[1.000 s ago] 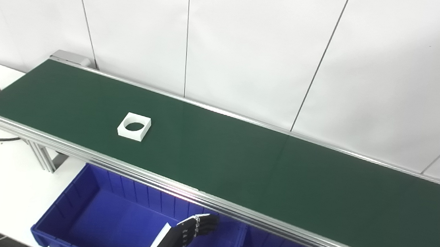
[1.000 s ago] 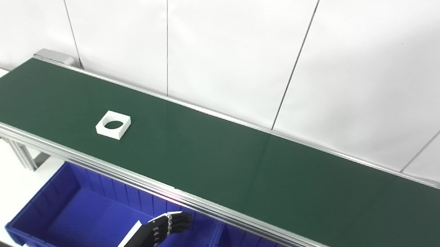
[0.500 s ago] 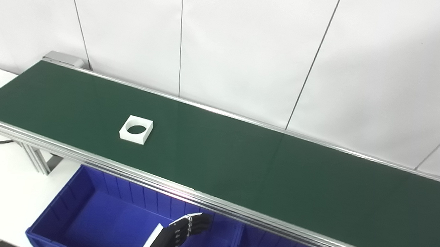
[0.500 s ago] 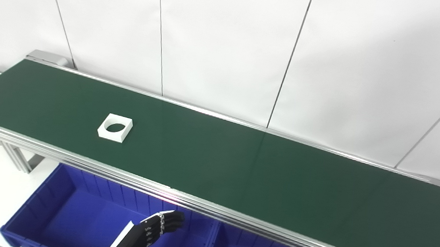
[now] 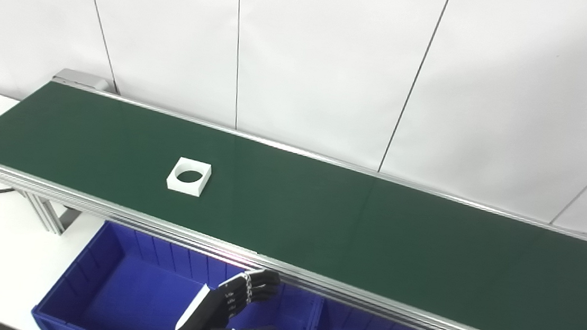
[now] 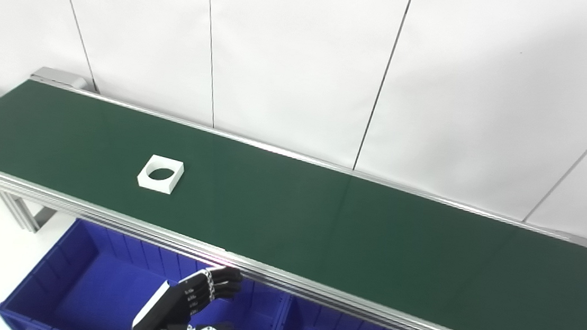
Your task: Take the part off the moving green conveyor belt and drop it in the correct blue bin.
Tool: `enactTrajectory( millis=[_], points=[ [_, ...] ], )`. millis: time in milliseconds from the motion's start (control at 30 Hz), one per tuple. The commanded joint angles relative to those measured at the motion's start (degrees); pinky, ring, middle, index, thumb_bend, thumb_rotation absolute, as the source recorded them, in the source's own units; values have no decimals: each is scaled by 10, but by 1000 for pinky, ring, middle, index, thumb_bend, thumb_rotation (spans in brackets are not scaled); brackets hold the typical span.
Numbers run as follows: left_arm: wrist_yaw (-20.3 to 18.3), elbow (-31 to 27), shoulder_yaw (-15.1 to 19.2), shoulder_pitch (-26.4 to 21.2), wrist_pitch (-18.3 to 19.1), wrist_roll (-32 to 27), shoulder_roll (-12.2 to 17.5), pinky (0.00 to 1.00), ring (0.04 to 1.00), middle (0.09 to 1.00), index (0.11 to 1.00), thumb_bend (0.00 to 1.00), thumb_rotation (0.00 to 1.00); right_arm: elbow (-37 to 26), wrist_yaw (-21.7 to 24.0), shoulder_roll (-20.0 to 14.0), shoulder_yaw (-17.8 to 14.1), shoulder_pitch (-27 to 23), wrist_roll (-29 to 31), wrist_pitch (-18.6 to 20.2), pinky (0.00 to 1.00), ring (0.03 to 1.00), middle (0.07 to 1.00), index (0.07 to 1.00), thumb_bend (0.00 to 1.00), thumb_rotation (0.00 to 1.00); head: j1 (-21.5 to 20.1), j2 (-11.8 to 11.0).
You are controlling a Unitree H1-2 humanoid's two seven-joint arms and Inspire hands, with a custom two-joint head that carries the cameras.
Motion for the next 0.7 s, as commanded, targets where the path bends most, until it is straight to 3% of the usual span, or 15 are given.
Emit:
enactTrajectory(
  millis=[0, 133, 233, 333, 500, 667],
  points=[
    [-29, -35, -4, -5, 17, -44, 8, 692, 687, 748, 750, 649, 34, -12, -4, 1, 0, -3, 7, -30, 708, 774, 827, 835, 687, 0, 2, 0],
    [-75, -80, -3, -19, 50, -116, 38, 729, 707, 769, 751, 647, 36, -6, -7, 0, 1, -6, 7, -30, 710, 777, 831, 842, 683, 0, 6, -5],
    [-85, -103, 9, -33, 60, -134, 51, 706, 701, 767, 744, 734, 96, -5, -11, 1, 1, -9, 7, -30, 714, 776, 828, 840, 682, 0, 6, -4],
    [-91, -122, 23, -52, 76, -161, 61, 699, 696, 764, 746, 730, 78, -2, -11, 0, 2, -13, 9, -30, 715, 779, 828, 840, 673, 0, 6, -4],
    [-86, -113, 57, -101, 60, -138, 81, 684, 677, 748, 750, 742, 176, 2, -11, 0, 3, -17, 10, -30, 722, 782, 829, 843, 668, 0, 6, -6],
    [-61, -98, 98, -154, 49, -62, 110, 672, 695, 747, 735, 748, 164, 10, -14, -1, 4, -25, 5, -30, 713, 781, 827, 843, 657, 0, 5, -11]
  ],
)
